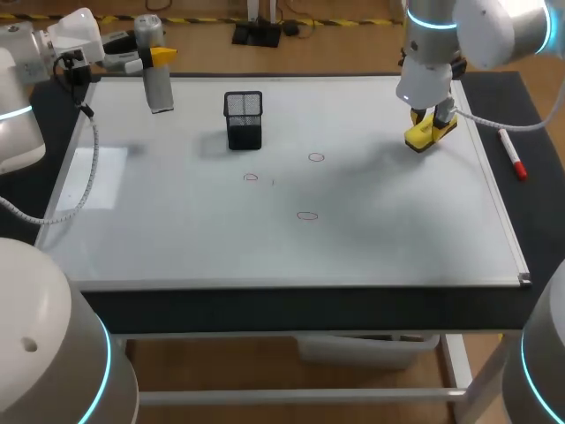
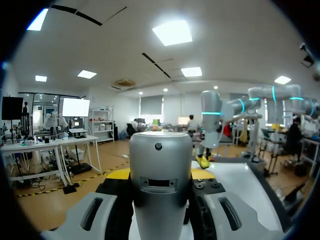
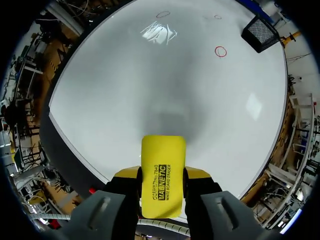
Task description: Pick up the inspection probe, press it on each red-marked spot on the whiteboard one by one, put down the probe, pick up the eraser, and wipe off all the red marks.
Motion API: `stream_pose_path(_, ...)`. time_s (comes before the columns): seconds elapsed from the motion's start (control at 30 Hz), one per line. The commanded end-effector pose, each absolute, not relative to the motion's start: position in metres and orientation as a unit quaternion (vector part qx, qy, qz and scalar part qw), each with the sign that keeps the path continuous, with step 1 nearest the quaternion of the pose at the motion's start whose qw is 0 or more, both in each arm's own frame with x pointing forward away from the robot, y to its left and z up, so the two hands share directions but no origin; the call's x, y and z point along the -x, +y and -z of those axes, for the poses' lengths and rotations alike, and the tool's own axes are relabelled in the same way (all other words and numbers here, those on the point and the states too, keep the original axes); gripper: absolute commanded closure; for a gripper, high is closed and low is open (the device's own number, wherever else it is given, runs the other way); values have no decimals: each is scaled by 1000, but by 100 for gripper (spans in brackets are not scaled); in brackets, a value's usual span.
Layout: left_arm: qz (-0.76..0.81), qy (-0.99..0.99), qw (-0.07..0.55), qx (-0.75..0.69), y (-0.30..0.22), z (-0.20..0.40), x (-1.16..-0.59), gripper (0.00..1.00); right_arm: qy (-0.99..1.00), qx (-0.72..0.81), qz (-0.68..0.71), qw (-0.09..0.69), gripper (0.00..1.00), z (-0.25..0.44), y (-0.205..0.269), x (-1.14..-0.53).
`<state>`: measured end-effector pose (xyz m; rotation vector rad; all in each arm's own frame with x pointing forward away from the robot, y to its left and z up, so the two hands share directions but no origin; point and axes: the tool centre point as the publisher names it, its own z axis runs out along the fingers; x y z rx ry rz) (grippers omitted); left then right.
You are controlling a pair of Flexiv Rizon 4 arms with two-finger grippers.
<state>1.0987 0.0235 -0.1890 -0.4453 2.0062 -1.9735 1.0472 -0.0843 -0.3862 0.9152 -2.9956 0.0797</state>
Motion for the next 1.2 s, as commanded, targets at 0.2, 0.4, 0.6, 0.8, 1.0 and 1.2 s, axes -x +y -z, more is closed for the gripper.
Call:
stream_pose_path(0.2, 685, 697, 146, 155, 24, 188, -1098, 100, -958, -288, -5, 14, 100, 383, -91, -1051)
stream_pose_path(0.4, 685, 697, 146, 155, 24, 188, -1098, 100, -958, -288, -5, 14, 100, 383, -91, -1051)
stream_pose_path(0.6, 685, 697, 146, 155, 24, 188, -1098, 100, -958, -288, -5, 14, 100, 383, -91, -1051)
stream_pose_path(0.8, 685, 697, 146, 155, 24, 188, -1098, 100, -958, -288, -5, 14, 100, 383, -91, -1051)
stream_pose_path(1.0, 693, 695, 133, 139, 10, 178, -1091, 100, -958, -288, -5, 14, 100, 383, -91, -1051)
stream_pose_path(1.2, 704, 692, 97, 125, -12, 182, -1071, 100, -958, -288, -5, 14, 100, 383, -91, -1051)
